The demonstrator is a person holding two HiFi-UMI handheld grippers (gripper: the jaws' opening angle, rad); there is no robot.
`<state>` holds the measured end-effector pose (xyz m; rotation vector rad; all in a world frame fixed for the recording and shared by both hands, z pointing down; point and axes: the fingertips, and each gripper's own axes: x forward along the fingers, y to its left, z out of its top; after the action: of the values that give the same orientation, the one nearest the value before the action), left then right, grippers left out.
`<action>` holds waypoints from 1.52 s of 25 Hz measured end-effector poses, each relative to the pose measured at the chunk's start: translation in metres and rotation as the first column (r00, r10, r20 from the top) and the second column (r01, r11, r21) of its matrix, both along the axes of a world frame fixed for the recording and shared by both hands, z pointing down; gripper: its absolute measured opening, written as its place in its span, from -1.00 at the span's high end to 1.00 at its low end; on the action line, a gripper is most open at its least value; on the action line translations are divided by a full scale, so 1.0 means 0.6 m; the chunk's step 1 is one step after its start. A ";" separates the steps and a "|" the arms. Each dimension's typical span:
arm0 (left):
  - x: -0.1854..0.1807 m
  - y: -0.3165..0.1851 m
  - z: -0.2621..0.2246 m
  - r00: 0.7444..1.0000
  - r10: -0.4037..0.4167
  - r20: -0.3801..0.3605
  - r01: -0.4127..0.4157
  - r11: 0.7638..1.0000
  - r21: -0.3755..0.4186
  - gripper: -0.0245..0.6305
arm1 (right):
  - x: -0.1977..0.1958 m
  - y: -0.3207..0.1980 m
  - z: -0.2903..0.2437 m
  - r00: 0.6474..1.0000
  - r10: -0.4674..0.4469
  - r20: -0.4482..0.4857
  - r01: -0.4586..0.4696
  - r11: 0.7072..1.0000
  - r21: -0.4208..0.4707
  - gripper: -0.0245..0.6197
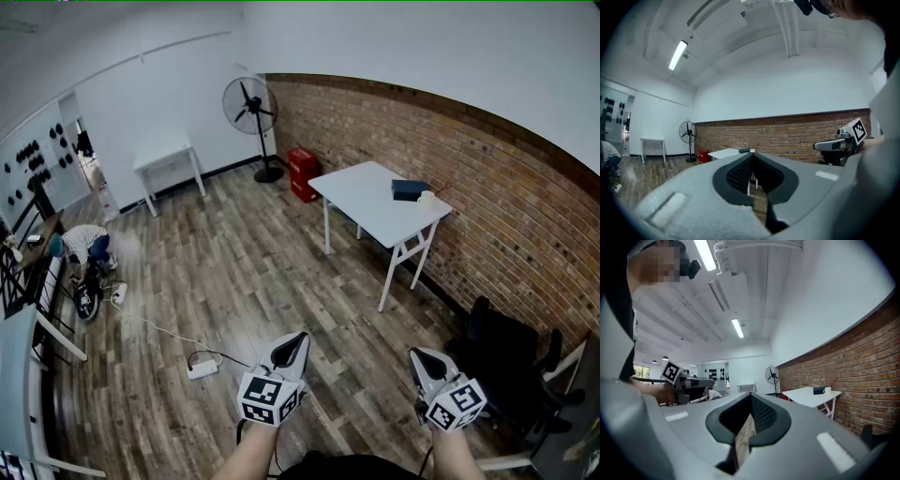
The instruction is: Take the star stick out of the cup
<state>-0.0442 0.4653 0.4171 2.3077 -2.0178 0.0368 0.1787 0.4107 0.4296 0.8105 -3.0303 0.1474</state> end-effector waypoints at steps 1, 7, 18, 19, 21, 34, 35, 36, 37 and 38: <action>0.001 0.000 0.000 1.000 0.006 0.003 -0.006 1.000 -0.003 0.90 | -0.001 0.000 0.000 1.000 -0.001 -0.001 0.001 1.000 -0.002 0.93; 0.003 -0.007 0.006 1.000 0.023 0.010 -0.023 1.000 -0.018 0.90 | -0.003 -0.002 0.002 1.000 0.004 -0.006 -0.004 1.000 0.001 0.93; -0.044 0.007 0.006 1.000 0.020 0.010 -0.020 0.999 -0.030 0.90 | -0.040 -0.002 0.017 1.000 0.002 0.009 -0.002 0.998 -0.055 0.92; -0.051 0.010 0.007 1.000 0.019 0.011 -0.019 0.999 -0.030 0.90 | -0.046 -0.002 0.018 1.000 0.004 0.009 -0.004 0.998 -0.059 0.92; -0.066 0.018 0.012 1.000 0.019 0.011 -0.019 0.999 -0.032 0.90 | -0.056 0.000 0.018 1.000 0.012 0.013 -0.011 0.998 -0.059 0.92; -0.155 0.005 0.051 1.000 0.012 -0.018 -0.013 0.998 -0.069 0.90 | -0.131 -0.026 0.030 1.000 0.004 -0.022 -0.005 0.998 -0.068 0.92; -0.157 -0.005 0.053 1.000 0.016 -0.024 -0.017 0.997 -0.072 0.90 | -0.136 -0.034 0.035 1.000 0.003 -0.021 -0.005 0.997 -0.078 0.92; -0.158 -0.016 0.056 0.999 0.021 -0.027 -0.023 0.997 -0.076 0.90 | -0.141 -0.041 0.041 1.000 0.000 -0.023 -0.002 0.996 -0.089 0.92; -0.157 -0.029 0.059 0.999 0.027 -0.027 -0.029 0.996 -0.081 0.90 | -0.145 -0.050 0.047 1.000 -0.005 -0.024 0.003 0.995 -0.098 0.92; -0.158 -0.044 0.061 0.999 0.032 -0.024 -0.034 0.996 -0.087 0.90 | -0.150 -0.061 0.054 1.000 -0.009 -0.025 0.007 0.994 -0.106 0.92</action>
<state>-0.1392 0.4390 0.4539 2.2779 -1.9278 0.0984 0.0890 0.3741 0.4617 0.7861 -2.9719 0.2933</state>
